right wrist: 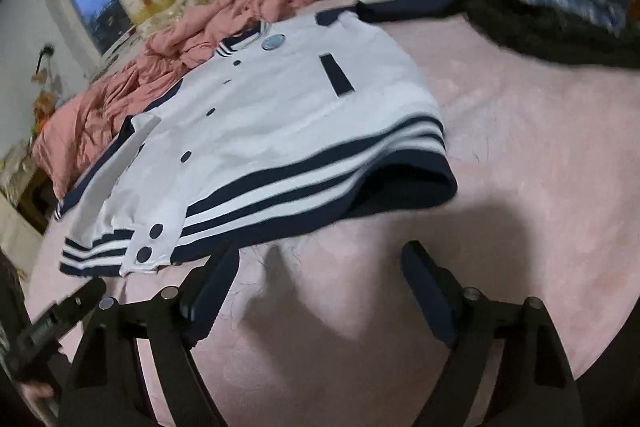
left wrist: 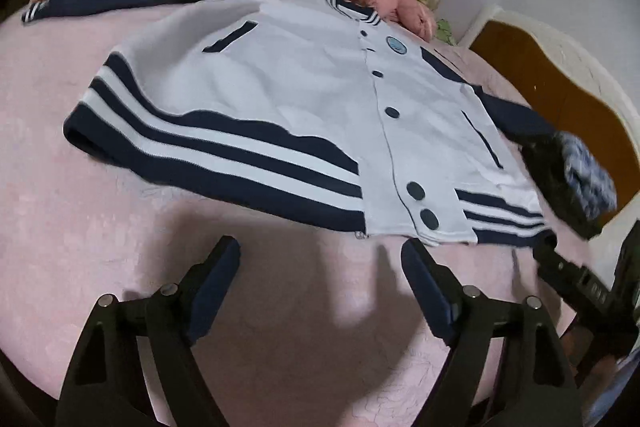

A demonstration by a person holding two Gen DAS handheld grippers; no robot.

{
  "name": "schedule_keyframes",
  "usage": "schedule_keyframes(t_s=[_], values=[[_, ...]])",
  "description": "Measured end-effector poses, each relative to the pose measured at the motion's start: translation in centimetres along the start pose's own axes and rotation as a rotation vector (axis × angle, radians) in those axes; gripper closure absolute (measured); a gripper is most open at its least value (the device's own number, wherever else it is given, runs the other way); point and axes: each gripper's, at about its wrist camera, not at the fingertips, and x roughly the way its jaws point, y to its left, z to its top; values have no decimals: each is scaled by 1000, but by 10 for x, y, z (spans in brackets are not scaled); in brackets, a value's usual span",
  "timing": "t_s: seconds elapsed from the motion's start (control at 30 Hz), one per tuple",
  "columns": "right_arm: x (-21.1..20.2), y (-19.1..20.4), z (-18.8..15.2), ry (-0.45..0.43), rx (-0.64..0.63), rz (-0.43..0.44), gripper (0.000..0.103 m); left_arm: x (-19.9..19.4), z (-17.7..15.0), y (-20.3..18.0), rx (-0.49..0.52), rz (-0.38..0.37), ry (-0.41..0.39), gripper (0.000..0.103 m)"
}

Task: Fold large clothes
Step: 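Lower both grippers and grasp the striped hem of the white jacket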

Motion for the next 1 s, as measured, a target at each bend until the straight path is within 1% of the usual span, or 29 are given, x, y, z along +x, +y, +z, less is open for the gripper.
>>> schedule_keyframes(t_s=[0.03, 0.07, 0.1, 0.13, 0.2, 0.23, 0.3, 0.33, 0.4, 0.47, 0.53, 0.57, 0.6, 0.63, 0.67, 0.7, 0.77, 0.8, 0.83, 0.9, 1.0], values=[[1, 2, 0, 1, -12, 16, 19, 0, 1, -1, 1, -1, 2, 22], [4, 4, 1, 15, -14, 56, 21, 1, 3, -2, 1, -6, 7, 22], [8, 5, 2, 37, -5, 89, 23, 3, 5, -1, -6, -12, 11, 19], [15, 4, 1, 64, 12, 119, 23, 7, 9, 0, -23, -27, 19, 11], [26, 5, 1, 70, 32, 113, 23, 19, 18, 3, -43, -73, 42, 0], [29, 8, 5, 59, 26, 110, 23, 24, 25, 1, -30, -66, 50, 0], [35, 12, 10, 53, 26, 97, 27, 28, 33, -1, -16, -49, 41, 0], [39, 13, 14, 49, 31, 93, 27, 31, 36, 0, -20, -49, 30, 0], [47, 14, 21, 35, 37, 87, 28, 36, 40, 4, -23, -49, -17, 1], [53, 17, 26, 16, 36, 59, 28, 37, 42, 1, 28, -32, -86, 3], [56, 22, 29, -3, 18, 21, 30, 33, 42, 0, 55, -6, -124, 18], [56, 25, 29, -16, 5, -5, 38, 32, 44, 2, 54, 2, -128, 21], [55, 27, 29, -30, -7, -34, 53, 30, 46, 3, 52, 16, -139, 35], [52, 27, 30, -52, -19, -68, 62, 28, 47, 6, 47, 39, -153, 60], [50, 26, 30, -70, -21, -85, 78, 25, 50, 10, 35, 72, -164, 76], [48, 24, 31, -79, -14, -85, 89, 23, 52, 14, 24, 82, -168, 93], [40, 15, 31, -104, 34, -26, 96, 15, 57, 19, 4, 12, -176, 94], [32, 12, 32, -127, 56, -2, 97, 10, 58, 18, 7, 12, -185, 96], [27, 14, 31, -144, 55, -3, 97, 1, 57, 14, 18, 16, -201, 96], [7, 23, 32, -204, -1, -44, 97, -18, 54, 3, 49, 7, -244, 97], [-19, 26, 30, -250, -26, -62, 97, -39, 46, -12, 98, 19, -270, 97]])
